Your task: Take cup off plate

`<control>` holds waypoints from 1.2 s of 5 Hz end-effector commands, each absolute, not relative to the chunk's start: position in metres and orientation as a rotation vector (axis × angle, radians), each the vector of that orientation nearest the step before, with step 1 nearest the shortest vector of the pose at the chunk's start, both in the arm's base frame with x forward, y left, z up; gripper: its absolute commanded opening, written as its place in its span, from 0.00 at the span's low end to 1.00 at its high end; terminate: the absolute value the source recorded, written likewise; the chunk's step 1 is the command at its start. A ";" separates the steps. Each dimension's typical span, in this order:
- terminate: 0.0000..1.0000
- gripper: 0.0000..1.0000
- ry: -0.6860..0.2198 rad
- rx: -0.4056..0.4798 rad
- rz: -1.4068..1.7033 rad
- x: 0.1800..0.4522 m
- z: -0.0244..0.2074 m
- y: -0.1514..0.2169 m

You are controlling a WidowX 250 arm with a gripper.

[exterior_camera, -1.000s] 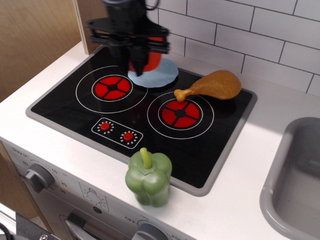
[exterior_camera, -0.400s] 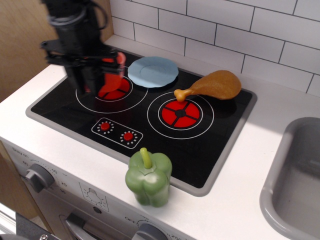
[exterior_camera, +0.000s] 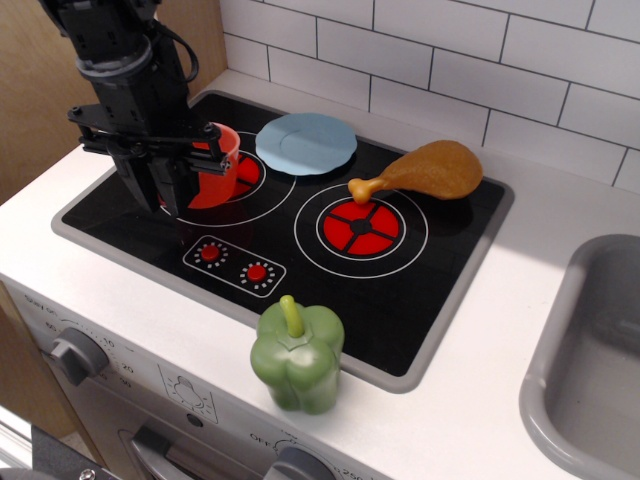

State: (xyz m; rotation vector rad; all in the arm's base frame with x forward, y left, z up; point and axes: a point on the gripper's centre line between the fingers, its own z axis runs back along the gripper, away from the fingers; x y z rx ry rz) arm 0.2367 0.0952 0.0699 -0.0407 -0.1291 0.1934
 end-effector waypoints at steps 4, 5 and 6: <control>0.00 1.00 -0.230 -0.065 0.276 0.250 0.136 0.073; 0.00 1.00 -0.239 -0.056 0.255 0.262 0.148 0.066; 0.00 1.00 -0.239 -0.056 0.255 0.262 0.148 0.066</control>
